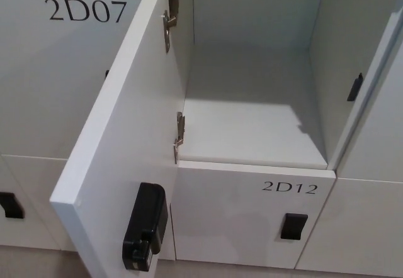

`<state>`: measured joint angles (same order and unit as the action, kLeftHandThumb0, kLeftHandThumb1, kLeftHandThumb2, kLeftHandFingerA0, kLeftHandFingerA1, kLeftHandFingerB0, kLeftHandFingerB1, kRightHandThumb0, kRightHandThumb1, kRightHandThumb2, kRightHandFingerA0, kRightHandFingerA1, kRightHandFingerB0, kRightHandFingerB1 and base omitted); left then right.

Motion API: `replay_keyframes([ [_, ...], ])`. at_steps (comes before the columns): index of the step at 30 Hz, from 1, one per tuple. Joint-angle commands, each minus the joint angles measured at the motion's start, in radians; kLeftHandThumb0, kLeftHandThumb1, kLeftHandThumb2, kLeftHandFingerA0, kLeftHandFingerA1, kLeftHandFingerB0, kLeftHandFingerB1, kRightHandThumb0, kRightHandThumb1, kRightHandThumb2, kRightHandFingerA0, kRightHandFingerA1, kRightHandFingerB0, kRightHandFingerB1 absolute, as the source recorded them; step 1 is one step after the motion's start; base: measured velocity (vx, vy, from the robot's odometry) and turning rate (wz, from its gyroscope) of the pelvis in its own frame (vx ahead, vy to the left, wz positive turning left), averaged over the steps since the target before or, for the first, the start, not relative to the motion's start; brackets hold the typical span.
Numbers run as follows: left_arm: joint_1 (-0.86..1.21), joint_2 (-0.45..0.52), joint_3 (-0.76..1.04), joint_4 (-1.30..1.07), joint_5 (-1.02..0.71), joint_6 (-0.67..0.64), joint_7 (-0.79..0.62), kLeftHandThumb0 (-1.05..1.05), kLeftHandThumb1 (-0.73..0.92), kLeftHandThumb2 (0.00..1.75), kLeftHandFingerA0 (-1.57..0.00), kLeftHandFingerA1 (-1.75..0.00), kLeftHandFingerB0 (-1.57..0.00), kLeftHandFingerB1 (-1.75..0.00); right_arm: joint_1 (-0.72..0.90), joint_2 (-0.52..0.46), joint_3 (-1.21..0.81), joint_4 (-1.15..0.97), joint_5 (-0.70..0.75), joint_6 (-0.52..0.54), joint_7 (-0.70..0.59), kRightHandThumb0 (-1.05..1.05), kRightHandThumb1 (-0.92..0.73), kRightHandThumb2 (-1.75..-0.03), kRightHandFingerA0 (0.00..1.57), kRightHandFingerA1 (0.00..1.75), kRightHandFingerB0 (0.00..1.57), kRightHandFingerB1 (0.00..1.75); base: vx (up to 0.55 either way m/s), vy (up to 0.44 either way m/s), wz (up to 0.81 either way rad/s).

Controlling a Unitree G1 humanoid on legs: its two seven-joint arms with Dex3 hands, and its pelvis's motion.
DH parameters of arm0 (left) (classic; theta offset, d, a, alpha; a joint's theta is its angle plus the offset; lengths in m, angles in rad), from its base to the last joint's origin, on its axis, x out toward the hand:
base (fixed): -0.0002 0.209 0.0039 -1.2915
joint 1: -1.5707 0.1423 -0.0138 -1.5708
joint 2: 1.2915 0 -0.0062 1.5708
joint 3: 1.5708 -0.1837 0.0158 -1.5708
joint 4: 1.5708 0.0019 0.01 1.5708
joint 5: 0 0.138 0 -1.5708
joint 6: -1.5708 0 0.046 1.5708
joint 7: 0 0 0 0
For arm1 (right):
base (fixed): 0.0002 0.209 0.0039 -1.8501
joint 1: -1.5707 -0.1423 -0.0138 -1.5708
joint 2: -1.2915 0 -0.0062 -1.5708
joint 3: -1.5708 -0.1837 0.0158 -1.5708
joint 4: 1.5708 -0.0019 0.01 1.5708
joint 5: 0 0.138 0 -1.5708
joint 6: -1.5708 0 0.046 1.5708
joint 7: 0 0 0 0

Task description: The robot uses its left hand to push the door of an open cabinet towards the right and closes it

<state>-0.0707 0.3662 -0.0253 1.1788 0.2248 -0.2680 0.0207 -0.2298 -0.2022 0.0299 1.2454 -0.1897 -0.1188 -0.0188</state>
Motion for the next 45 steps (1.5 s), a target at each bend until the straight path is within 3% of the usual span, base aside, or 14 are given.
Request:
replay_keyframes([
  [1, -0.014, 0.028, -0.005, 0.042, 0.009, -0.102, 0.021, -0.68, 0.92, 0.7, -0.36, -0.36, -0.26, -0.3, -0.012, -0.023, 0.004, 0.039, -0.013, -0.058, -0.031, -0.48, -0.69, -1.03, 0.38, 0.55, 0.29, 0.5, 0.0, 0.0, 0.0],
  [7, -0.016, 0.027, -0.001, 0.061, 0.002, -0.119, 0.024, -0.68, 0.92, 0.71, -0.35, -0.35, -0.25, -0.3, -0.016, -0.018, 0.0, 0.051, -0.008, -0.056, -0.049, -0.53, -0.71, -1.01, 0.34, 0.53, 0.23, 0.46, 0.0, 0.0, 0.0],
  [13, -0.011, 0.026, 0.014, 0.064, -0.015, -0.133, 0.008, -0.7, 0.92, 0.72, -0.35, -0.36, -0.23, -0.3, -0.003, -0.01, -0.046, 0.054, 0.027, -0.105, -0.05, -0.57, -0.88, -0.66, 0.35, 0.37, 0.28, 0.32, 0.0, 0.0, 0.0],
  [14, -0.005, 0.024, 0.024, 0.064, -0.026, -0.148, 0.0, -0.72, 0.79, 1.03, -0.29, -0.48, -0.2, -0.43, -0.004, -0.009, -0.047, 0.056, 0.023, -0.098, -0.052, -0.55, -0.88, -0.66, 0.31, 0.35, 0.25, 0.31, 0.0, 0.0, 0.0],
  [18, 0.018, 0.011, 0.058, 0.064, -0.056, -0.187, -0.026, -0.72, 0.92, 0.73, -0.33, -0.34, -0.2, -0.3, 0.004, -0.015, -0.035, 0.06, 0.002, -0.08, -0.055, -0.56, -0.89, -0.66, 0.3, 0.35, 0.24, 0.3, 0.0, 0.0, 0.0],
  [19, 0.018, 0.01, 0.064, 0.061, -0.059, -0.191, -0.026, -0.74, 0.78, 1.03, -0.23, -0.46, -0.14, -0.42, 0.004, -0.015, -0.034, 0.06, 0.001, -0.079, -0.053, -0.56, -0.89, -0.66, 0.31, 0.35, 0.24, 0.3, 0.0, 0.0, 0.0],
  [21, 0.018, 0.008, 0.071, 0.057, -0.062, -0.197, -0.028, -0.74, 0.78, 1.03, -0.23, -0.46, -0.14, -0.42, 0.003, -0.014, -0.033, 0.059, 0.0, -0.077, -0.052, -0.56, -0.89, -0.66, 0.31, 0.35, 0.24, 0.3, 0.0, 0.0, 0.0],
  [22, 0.001, -0.002, 0.086, 0.023, -0.069, -0.259, 0.016, -0.69, 0.92, 0.68, -0.38, -0.35, -0.35, -0.32, 0.001, -0.015, -0.038, 0.062, 0.006, -0.079, -0.046, -0.55, -0.87, -0.66, 0.34, 0.35, 0.26, 0.31, 0.0, 0.0, 0.0],
  [29, -0.122, 0.018, 0.071, -0.144, -0.054, -0.299, -0.028, -0.71, 0.91, 0.71, -0.23, -0.31, -0.21, -0.29, -0.026, -0.017, -0.036, 0.063, 0.001, -0.067, -0.052, -0.53, -0.87, -0.66, 0.34, 0.37, 0.28, 0.32, 0.0, 0.0, 0.0],
  [31, -0.151, 0.018, 0.054, -0.19, -0.035, -0.294, -0.023, -0.69, 0.92, 0.74, -0.22, -0.33, -0.19, -0.31, -0.031, -0.02, -0.034, 0.062, -0.002, -0.066, -0.057, -0.55, -0.87, -0.66, 0.36, 0.37, 0.29, 0.32, 0.0, 0.0, 0.0],
  [32, -0.174, 0.012, 0.044, -0.235, -0.033, -0.28, -0.034, -0.32, 0.63, 1.16, 0.0, -0.48, 0.0, -0.46, -0.036, -0.022, -0.029, 0.062, -0.008, -0.064, -0.06, -0.56, -0.87, -0.66, 0.36, 0.37, 0.29, 0.32, 0.0, 0.0, 0.0],
  [38, -0.267, -0.017, -0.011, -0.435, -0.009, -0.147, -0.066, -0.33, 0.61, 1.15, -0.01, -0.48, 0.0, -0.46, -0.046, -0.021, -0.026, 0.063, -0.007, -0.064, -0.05, -0.55, -0.88, -0.66, 0.35, 0.37, 0.28, 0.32, 0.0, 0.0, 0.0],
  [39, -0.287, -0.025, -0.024, -0.454, 0.0, -0.137, -0.064, -0.67, 0.92, 0.73, -0.21, -0.35, -0.17, -0.3, -0.048, -0.021, -0.023, 0.063, -0.009, -0.059, -0.05, -0.56, -0.88, -0.66, 0.33, 0.36, 0.27, 0.32, 0.0, 0.0, 0.0],
  [45, -0.404, -0.051, -0.112, -0.504, 0.082, -0.074, -0.042, -0.73, 0.92, 0.73, -0.25, -0.34, -0.19, -0.29, -0.068, -0.022, -0.02, 0.064, -0.007, -0.052, -0.049, -0.55, -0.87, -0.66, 0.34, 0.37, 0.29, 0.32, 0.0, 0.0, 0.0],
])
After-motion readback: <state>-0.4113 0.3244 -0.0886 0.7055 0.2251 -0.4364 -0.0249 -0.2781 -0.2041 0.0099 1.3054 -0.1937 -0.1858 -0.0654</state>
